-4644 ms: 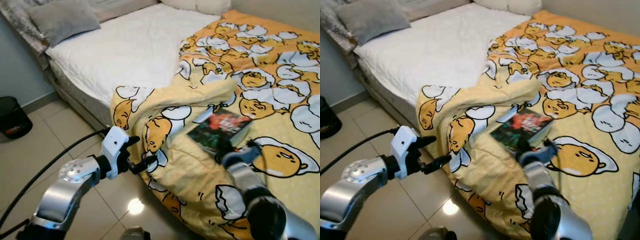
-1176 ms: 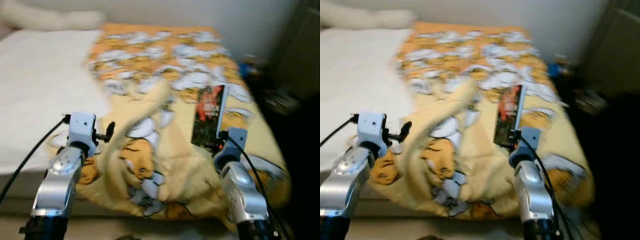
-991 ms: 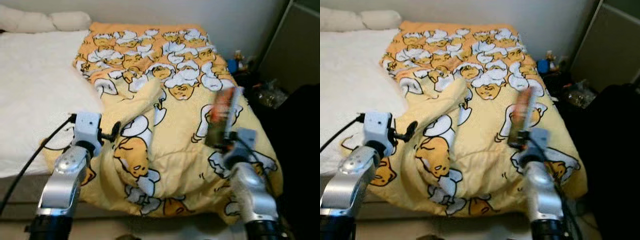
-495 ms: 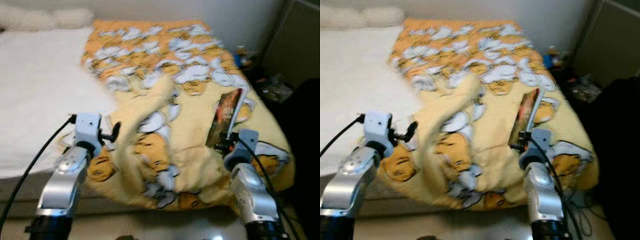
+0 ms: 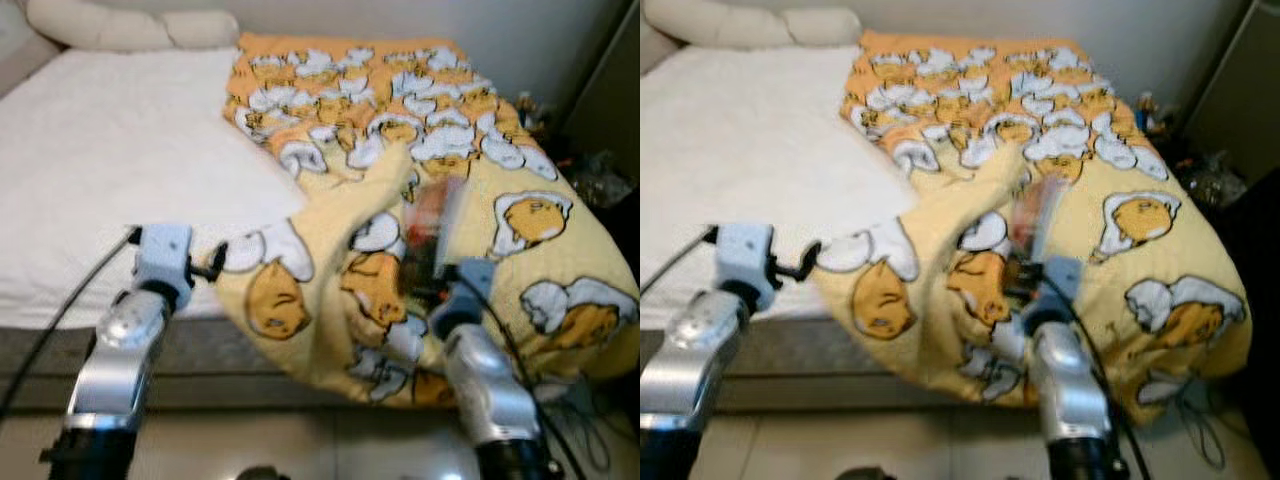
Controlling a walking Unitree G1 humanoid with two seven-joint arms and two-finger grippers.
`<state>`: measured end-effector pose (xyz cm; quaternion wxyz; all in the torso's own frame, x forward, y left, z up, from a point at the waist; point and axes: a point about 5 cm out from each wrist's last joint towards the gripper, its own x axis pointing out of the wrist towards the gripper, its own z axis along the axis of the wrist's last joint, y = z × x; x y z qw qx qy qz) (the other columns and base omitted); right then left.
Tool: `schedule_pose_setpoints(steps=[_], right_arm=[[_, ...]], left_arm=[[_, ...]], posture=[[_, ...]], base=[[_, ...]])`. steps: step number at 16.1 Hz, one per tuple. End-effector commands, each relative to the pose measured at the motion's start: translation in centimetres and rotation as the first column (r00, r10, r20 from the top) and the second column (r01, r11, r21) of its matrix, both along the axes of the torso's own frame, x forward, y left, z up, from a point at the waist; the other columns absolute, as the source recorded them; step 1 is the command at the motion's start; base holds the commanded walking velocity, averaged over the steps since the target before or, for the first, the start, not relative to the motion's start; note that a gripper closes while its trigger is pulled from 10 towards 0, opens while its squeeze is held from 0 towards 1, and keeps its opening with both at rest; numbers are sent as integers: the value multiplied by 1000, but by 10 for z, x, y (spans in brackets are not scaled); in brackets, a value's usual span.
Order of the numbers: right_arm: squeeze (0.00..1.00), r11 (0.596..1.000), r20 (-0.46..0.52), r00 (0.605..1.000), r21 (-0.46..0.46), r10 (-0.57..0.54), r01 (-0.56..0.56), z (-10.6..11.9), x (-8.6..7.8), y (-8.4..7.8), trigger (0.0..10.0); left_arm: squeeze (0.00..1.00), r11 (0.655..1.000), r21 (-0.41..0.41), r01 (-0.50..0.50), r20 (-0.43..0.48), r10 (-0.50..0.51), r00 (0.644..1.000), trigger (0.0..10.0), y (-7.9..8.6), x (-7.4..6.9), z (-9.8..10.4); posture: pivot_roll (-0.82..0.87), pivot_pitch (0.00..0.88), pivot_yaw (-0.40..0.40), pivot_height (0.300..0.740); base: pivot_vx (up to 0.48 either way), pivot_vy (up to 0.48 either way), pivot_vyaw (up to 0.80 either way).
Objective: Clean up the room
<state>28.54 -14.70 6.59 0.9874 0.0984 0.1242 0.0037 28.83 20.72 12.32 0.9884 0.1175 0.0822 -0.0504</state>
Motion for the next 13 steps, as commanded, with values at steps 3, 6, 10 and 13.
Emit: schedule_pose_setpoints(steps=[3, 6, 10, 13], right_arm=[[0, 1000, 40, 999, -11, -22, 23, 8, 3, -9, 10000], [0, 1000, 40, 999, -11, -22, 23, 8, 3, -9, 10000], [0, 1000, 40, 999, -11, -22, 23, 8, 3, -9, 10000], [0, 1000, 56, 998, -10, 0, 1, 12, 4, -7, 10000]], left_arm=[[0, 1000, 2, 24, 10, -24, 1000, 10000, -8, 2, 2], [0, 1000, 2, 24, 10, -24, 1000, 10000, -8, 2, 2], [0, 1000, 2, 24, 10, -24, 1000, 10000, -8, 2, 2], [0, 1000, -24, 16, -5, -16, 1000, 10000, -5, 3, 0]], posture=[[91, 0, 15, 740], [91, 0, 15, 740], [91, 0, 15, 740], [107, 0, 2, 740]], base=[[0, 398, 0], [0, 398, 0], [0, 398, 0], [0, 452, 0]])
